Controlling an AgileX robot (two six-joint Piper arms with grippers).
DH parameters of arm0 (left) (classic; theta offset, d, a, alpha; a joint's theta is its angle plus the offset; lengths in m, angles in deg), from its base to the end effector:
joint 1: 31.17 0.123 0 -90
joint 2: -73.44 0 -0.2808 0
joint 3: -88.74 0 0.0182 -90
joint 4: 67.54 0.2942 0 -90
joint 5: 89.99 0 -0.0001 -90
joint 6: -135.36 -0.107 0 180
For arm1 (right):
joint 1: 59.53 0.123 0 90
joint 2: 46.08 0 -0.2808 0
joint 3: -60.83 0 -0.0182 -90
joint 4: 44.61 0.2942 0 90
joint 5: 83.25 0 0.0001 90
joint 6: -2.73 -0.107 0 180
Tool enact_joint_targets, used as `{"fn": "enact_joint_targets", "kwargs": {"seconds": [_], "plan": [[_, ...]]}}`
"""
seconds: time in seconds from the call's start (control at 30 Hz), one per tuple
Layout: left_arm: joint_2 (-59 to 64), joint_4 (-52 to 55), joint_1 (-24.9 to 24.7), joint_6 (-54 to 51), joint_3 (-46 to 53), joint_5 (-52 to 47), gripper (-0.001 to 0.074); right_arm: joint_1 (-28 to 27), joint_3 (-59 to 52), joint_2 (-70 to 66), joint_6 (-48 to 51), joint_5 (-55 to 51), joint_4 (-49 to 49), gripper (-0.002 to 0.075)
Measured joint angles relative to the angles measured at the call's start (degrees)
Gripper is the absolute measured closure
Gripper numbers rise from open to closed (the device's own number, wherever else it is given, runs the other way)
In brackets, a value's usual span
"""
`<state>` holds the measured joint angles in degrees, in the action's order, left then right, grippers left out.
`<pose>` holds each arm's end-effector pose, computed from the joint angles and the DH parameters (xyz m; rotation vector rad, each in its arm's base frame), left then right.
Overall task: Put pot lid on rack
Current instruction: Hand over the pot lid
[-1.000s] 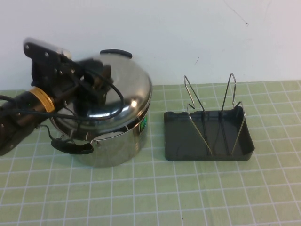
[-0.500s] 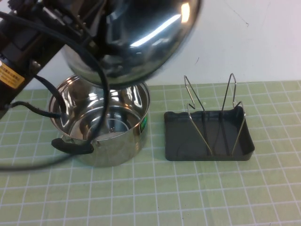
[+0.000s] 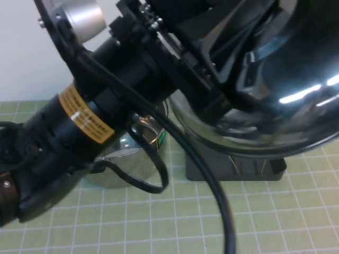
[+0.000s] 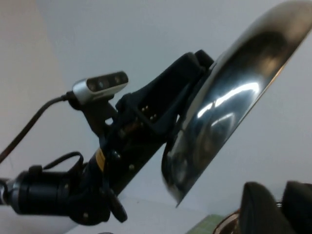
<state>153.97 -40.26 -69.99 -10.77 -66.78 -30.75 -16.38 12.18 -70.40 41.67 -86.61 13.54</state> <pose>0.2204 -0.2314 0.4061 0.5477 0.8060 -1.1067 0.0862 0.0882 0.3703 -0.3275 1.3275 0.9548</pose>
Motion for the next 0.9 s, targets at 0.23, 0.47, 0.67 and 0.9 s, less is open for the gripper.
{"fn": "enact_joint_targets", "kwargs": {"seconds": [0.23, 0.47, 0.67, 0.9], "plan": [[2.5, -6.2, -4.4, -1.3, 0.0, 0.0, 0.0414, 0.2, 0.9, -0.2, -0.6, 3.4, 9.7, 0.012], [5.8, -7.3, -8.8, -0.3, 0.0, 0.9, 0.0414, 0.2, 2.6, -4.6, -0.5, 1.3, 16.7, 0.0041], [7.6, -7.7, -11.9, -0.8, 0.0, 3.4, 0.0414, 0.2, 3.4, -10.9, -0.6, 1.6, 20.5, 0.0037], [8.4, -7.9, -12.7, -1.2, 0.0, 3.6, 0.0414, 0.3, 6.3, -14.1, 3.8, 2.3, 21.1, 0.0372]]}}
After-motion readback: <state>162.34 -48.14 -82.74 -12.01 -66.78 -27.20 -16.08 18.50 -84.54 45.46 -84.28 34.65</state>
